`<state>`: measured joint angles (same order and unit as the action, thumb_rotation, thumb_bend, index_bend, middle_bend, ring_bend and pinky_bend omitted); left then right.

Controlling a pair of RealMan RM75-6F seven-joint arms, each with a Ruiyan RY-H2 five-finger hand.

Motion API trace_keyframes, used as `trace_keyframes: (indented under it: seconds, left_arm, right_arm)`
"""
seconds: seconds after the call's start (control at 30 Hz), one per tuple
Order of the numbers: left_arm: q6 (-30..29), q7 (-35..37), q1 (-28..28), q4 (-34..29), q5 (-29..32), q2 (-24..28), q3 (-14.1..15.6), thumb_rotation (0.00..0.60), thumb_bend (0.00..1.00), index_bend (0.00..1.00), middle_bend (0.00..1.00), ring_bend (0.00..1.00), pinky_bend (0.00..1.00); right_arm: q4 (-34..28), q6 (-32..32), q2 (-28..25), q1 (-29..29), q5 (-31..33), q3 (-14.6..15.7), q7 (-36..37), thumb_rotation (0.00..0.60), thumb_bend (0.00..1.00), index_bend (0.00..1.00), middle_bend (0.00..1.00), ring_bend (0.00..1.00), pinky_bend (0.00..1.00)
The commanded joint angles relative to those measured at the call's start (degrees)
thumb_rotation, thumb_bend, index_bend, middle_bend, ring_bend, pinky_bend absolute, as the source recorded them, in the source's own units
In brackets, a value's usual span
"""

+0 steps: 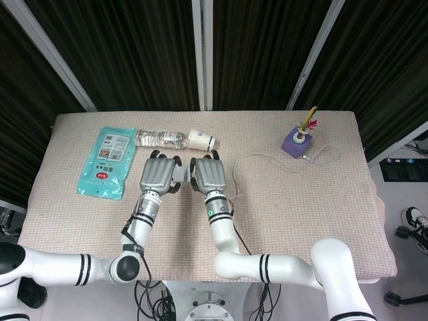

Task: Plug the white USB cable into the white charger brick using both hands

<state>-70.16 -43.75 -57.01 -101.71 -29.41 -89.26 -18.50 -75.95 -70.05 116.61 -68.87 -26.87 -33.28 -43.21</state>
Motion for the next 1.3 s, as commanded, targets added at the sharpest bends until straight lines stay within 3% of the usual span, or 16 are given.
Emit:
trace_keyframes:
  seconds: [0.03,0.17,0.23,0.43,0.57,0.7,0.9,1.07,1.3]
  left_arm:
    - [0.0,0.1,-0.1,0.0,0.0,-0.1,0.1,0.595,0.37,0.47,0.45,0.28,0.14]
    - [0.0,0.4,-0.1,0.3,0.1,-0.1,0.2,0.592,0.37,0.47,0.45,0.28,0.14]
    - [0.0,0.8,0.1,0.4,0.0,0.1,0.3,0.596,0.37,0.47,0.45,0.28,0.14]
    - [0.2,3.6,1.8,1.1,-1.6,1.1,1.3,0.592,0.37,0.47,0.44,0.28,0.14]
    - [0.3,5.7,3.6,1.8,-3.6,1.7,2.9,0.593,0.37,0.47,0.43,0.28,0.14]
    - [1.6,7.7,5.2,3.0,-5.4,2.0,4.9,0.595,0.36,0.45,0.41,0.24,0.14]
    - [4.8,9.5,6.8,6.7,-5.7,1.7,7.3,0.600,0.35,0.34,0.30,0.12,0.10]
    - [6.4,9.7,7.5,9.4,-4.6,1.3,8.1,0.600,0.31,0.14,0.17,0.01,0.04]
    - [1.5,13.4,12.0,6.7,-10.8,4.8,9.5,0.600,0.28,0.13,0.15,0.00,0.02]
  right_arm:
    - [0.1,0.1,0.1,-0.1,-0.1,-0.1,0.1,0.600,0.33,0.60,0.53,0.28,0.11]
    - [0.0,0.4,0.0,0.0,0.0,0.1,-0.2,0.600,0.32,0.57,0.53,0.28,0.11]
    - [-0.7,0.6,-0.4,0.3,0.3,0.4,-0.7,0.600,0.29,0.49,0.51,0.27,0.11]
    - [-5.7,-0.3,-3.6,2.2,0.7,1.9,-2.5,0.600,0.07,0.14,0.32,0.14,0.11]
    - [-9.3,-1.7,-6.5,4.2,0.9,3.8,-4.3,0.600,0.04,0.04,0.24,0.10,0.11]
    - [-12.3,-2.8,-10.0,6.3,0.5,6.0,-5.8,0.600,0.04,0.02,0.21,0.09,0.11]
    - [-18.2,-3.8,-16.1,10.1,-1.1,9.3,-6.2,0.600,0.04,0.01,0.21,0.08,0.11]
    - [-23.5,-4.9,-21.3,13.4,-3.8,12.3,-5.4,0.600,0.04,0.01,0.20,0.08,0.11]
    - [-31.7,-7.0,-30.8,20.1,-9.6,17.3,-1.7,0.600,0.06,0.01,0.20,0.08,0.10]
